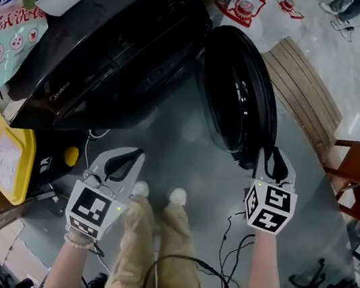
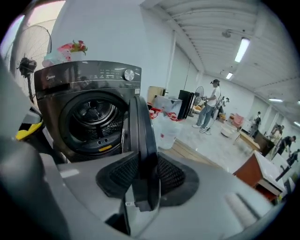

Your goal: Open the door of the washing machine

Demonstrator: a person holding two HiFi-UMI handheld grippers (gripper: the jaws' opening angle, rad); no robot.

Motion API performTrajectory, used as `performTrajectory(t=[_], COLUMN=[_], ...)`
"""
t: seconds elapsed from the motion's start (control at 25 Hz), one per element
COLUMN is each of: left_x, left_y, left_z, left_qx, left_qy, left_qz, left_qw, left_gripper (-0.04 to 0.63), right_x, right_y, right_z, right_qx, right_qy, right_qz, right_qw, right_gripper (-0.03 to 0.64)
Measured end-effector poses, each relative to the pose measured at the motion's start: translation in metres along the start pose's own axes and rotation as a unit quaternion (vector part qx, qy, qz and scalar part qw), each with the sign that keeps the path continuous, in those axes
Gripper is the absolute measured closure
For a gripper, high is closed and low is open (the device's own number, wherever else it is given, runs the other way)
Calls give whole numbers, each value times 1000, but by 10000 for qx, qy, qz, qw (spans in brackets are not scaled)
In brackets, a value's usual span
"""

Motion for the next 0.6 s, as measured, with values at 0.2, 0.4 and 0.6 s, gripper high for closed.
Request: performTrajectory(t=[0.2, 0.4, 0.6], left_x=[1, 2, 2], left_y=[2, 6, 13], left_z=[-2, -5, -8], left_qx=[4, 13, 1], left_qy=[1, -6, -92], left_qz=[26, 44, 14], left_qw=[10000, 10000, 10000], left_gripper=[601, 601, 601], right_x=[1, 3, 6], right_y=[-8, -17, -26], right_z=[25, 47, 67], right_qx=[-184, -330, -482], right_qy=[196, 344, 300], right_qz=[-7, -18, 6], right_qw=[9996, 9989, 9984], right_gripper=[495, 505, 514])
Point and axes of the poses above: the fingertips, and each gripper's own axes: y backward along the fingers, z to its right, x out of its top, the point moved 7 cm from there along y, backward along the fingers, and after that the axes turned 4 degrees about -z, right-handed, at the moved point
